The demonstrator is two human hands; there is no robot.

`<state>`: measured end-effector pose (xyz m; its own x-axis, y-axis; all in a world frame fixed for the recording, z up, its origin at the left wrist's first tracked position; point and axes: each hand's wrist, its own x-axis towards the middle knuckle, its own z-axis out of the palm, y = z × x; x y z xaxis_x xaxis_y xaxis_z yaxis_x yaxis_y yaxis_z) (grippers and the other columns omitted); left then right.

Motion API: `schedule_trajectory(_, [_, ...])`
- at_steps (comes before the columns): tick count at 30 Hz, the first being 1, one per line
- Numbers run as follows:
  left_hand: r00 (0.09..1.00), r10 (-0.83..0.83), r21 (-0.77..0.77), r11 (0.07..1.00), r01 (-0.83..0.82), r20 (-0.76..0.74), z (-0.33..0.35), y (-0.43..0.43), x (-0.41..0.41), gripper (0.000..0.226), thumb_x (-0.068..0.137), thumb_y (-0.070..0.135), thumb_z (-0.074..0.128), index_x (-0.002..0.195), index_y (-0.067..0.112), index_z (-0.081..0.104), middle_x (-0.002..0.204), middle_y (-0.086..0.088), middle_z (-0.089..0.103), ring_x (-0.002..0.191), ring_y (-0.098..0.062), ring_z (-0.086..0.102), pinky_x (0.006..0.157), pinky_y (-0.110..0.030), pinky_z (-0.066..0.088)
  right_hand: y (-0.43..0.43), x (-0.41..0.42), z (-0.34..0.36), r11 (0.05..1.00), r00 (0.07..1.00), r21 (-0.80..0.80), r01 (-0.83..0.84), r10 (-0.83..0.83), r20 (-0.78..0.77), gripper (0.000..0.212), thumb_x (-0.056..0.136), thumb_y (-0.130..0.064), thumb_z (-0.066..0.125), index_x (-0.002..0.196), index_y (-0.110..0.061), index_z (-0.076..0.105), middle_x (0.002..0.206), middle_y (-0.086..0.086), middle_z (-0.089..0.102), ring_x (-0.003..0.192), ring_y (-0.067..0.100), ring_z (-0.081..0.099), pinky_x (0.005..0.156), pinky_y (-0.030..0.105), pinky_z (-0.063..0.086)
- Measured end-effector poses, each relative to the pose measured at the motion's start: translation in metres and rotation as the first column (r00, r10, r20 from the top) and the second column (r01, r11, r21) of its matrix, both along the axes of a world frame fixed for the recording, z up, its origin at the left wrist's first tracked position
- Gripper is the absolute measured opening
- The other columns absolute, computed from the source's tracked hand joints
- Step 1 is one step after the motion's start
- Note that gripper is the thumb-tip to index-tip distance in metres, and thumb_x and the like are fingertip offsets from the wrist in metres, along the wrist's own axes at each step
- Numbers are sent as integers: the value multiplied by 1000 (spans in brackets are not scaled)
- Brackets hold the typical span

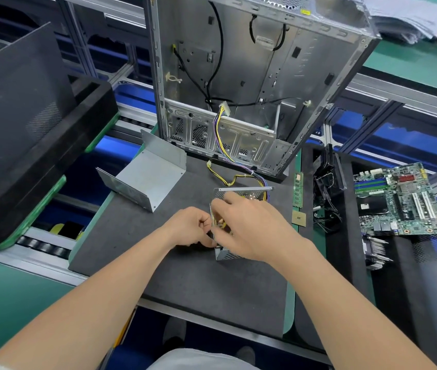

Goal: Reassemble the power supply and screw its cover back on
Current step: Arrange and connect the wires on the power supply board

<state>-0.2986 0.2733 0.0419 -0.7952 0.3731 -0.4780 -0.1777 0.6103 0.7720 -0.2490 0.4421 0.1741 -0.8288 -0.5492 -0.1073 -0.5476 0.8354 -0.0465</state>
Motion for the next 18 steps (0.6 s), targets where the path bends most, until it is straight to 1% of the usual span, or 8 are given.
schedule_trajectory(3, [1000,-14,-26,1000,14,-16,-1,1,-1,33,62,21,86,54,24,55,49,12,49,38,-5,41,37,-17,33,6,-2,9,974,976,79,-213,208,69,21,98,-25,57,118,-25,54,118,-3,46,75,27,51,58,40,45])
schedule_trajectory(5, [1000,-7,-44,999,7,-8,-2,2,-1,35,61,22,85,51,24,51,46,12,46,36,-6,38,35,-17,30,8,-3,12,956,961,118,-267,254,113,22,93,-13,60,112,-26,60,117,-5,48,79,24,51,60,41,49])
schedule_trajectory(8, [1000,5,-33,999,-4,5,-1,2,-1,36,58,22,81,50,23,47,45,13,44,37,-6,35,34,-17,28,10,-2,13,952,951,108,-286,268,154,27,86,-7,59,104,-25,65,115,-8,51,82,24,55,61,39,50])
schedule_trajectory(10, [1000,-6,-20,1000,6,-1,-1,1,-1,33,59,21,83,55,20,51,47,12,45,40,-8,37,36,-18,30,10,-2,12,953,951,98,-285,268,157,27,85,-7,57,103,-25,66,113,-9,53,84,26,58,61,38,49])
schedule_trajectory(12, [1000,-1,-1,1000,1,3,-1,1,0,32,62,19,87,66,11,57,54,6,50,48,-11,42,40,-19,34,9,-3,10,962,958,85,-259,245,147,26,87,-9,56,104,-25,67,107,-9,54,85,26,59,61,37,45])
schedule_trajectory(14, [1000,-4,12,1000,4,9,-1,0,0,34,65,18,90,76,4,61,60,1,53,52,-13,45,43,-21,38,8,-3,10,973,971,84,-216,205,124,21,91,-15,54,108,-24,64,102,-5,54,86,29,61,64,38,47])
schedule_trajectory(16, [1000,-10,21,1000,10,7,-1,0,-1,34,66,16,91,70,7,59,58,1,51,51,-13,45,44,-21,38,8,-4,9,985,985,64,-158,152,87,16,97,-25,51,110,-23,60,99,-2,58,87,33,63,68,41,52])
schedule_trajectory(18, [1000,2,31,1000,-2,4,-1,0,-1,43,66,13,91,56,19,50,53,4,47,48,-12,42,44,-21,37,8,-5,5,993,994,52,-108,107,29,14,100,-32,48,107,-22,57,91,1,63,84,36,64,63,39,47])
